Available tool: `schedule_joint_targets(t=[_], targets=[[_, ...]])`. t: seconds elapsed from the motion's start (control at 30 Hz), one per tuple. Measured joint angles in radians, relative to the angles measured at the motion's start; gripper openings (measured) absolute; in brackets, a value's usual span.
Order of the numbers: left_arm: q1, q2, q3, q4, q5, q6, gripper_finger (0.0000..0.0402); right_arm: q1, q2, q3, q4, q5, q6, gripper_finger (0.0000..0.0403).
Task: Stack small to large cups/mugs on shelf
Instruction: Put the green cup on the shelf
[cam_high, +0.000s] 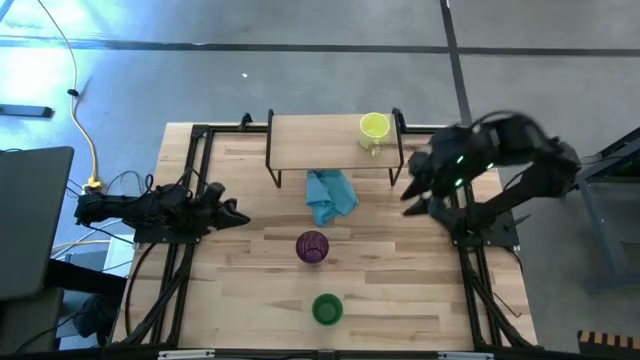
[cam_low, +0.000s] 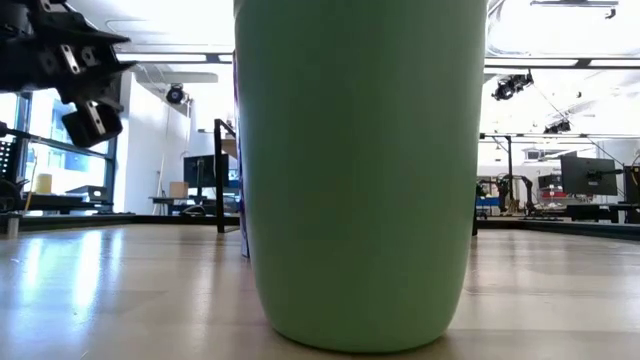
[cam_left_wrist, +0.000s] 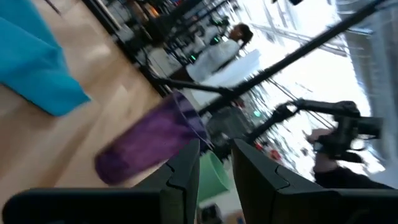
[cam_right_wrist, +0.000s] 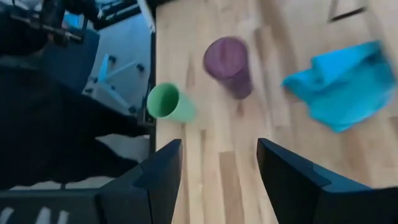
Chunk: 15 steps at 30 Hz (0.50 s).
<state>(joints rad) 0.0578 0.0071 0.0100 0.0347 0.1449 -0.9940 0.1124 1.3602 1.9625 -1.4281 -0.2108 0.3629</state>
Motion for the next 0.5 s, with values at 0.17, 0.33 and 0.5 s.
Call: schedule_joint_targets(t=[0.17,0.33,0.5], targets=[[0.000,0.000,0.000,0.020,0.125,-0.074,0.0083,0.105,-0.008,-0.220,0.189,0.001,0.064,0.0200],[-0.017,0.000,0.000,0.028,0.205,-0.149,0.0083,0.184,-0.008,-0.427,0.347,0.008,0.159,0.0200],[-0.108,0.000,0.000,0.028,0.205,-0.204,0.0083,0.250,-0.008,-0.608,0.482,0.051,0.269,0.0200]])
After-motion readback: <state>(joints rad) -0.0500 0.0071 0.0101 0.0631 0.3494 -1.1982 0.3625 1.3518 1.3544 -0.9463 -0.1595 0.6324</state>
